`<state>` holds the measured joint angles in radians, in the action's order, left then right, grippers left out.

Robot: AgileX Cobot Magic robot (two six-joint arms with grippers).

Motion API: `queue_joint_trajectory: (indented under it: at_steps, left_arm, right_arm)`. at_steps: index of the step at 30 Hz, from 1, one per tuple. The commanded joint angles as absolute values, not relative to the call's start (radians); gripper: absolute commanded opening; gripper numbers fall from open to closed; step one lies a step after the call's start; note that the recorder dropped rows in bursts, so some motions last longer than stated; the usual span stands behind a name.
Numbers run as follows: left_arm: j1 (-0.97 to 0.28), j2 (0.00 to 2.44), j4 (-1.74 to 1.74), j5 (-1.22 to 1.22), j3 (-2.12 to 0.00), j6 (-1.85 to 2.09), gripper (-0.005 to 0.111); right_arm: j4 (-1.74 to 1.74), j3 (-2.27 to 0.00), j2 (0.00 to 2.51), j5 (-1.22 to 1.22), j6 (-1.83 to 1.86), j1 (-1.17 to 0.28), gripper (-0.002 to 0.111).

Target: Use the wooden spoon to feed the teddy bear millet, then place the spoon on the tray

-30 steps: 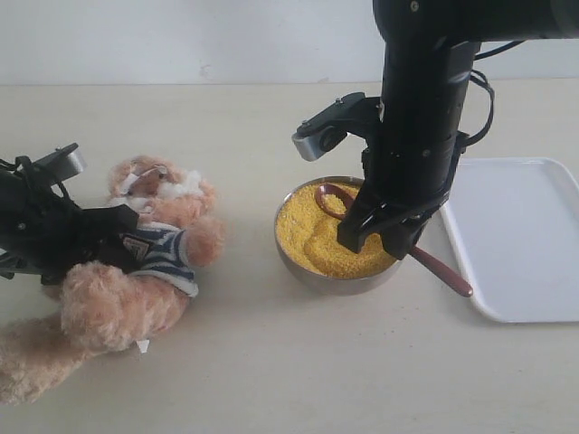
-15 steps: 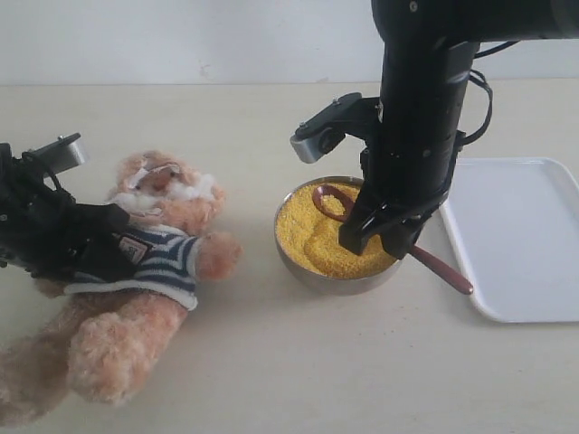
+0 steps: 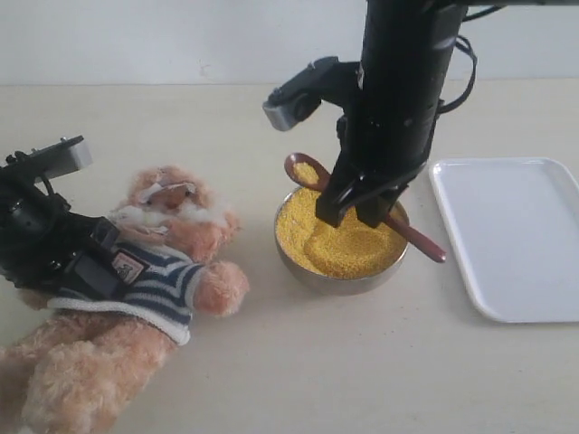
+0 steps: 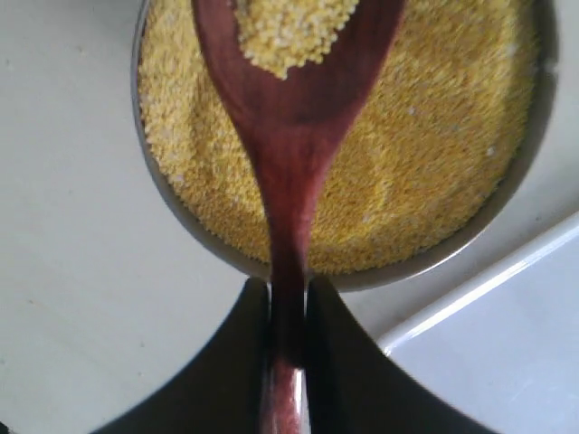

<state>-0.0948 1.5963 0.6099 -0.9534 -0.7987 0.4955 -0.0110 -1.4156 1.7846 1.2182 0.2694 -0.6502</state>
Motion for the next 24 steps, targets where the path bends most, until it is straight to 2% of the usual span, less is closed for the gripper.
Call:
queue_joint_trajectory:
  at_steps: [1,8,24]
  left_arm:
    - [-0.129,1.582,0.608,-1.022,-0.835,0.487,0.004]
    - [-0.153,1.562,0.607,-1.083,-0.913,0.476,0.004]
    - [-0.153,1.548,0.541,-1.131,-0.920,0.434,0.004]
  right_arm:
    - [-0.014,-1.483,1.764,1.221,0.273,-0.683,-0.001]
    - [-0.016,-1.499,1.767,1.221,0.286,-0.740,-0.001]
    - [0.051,-1.499,1.767,1.221,0.273,-0.740,-0.001]
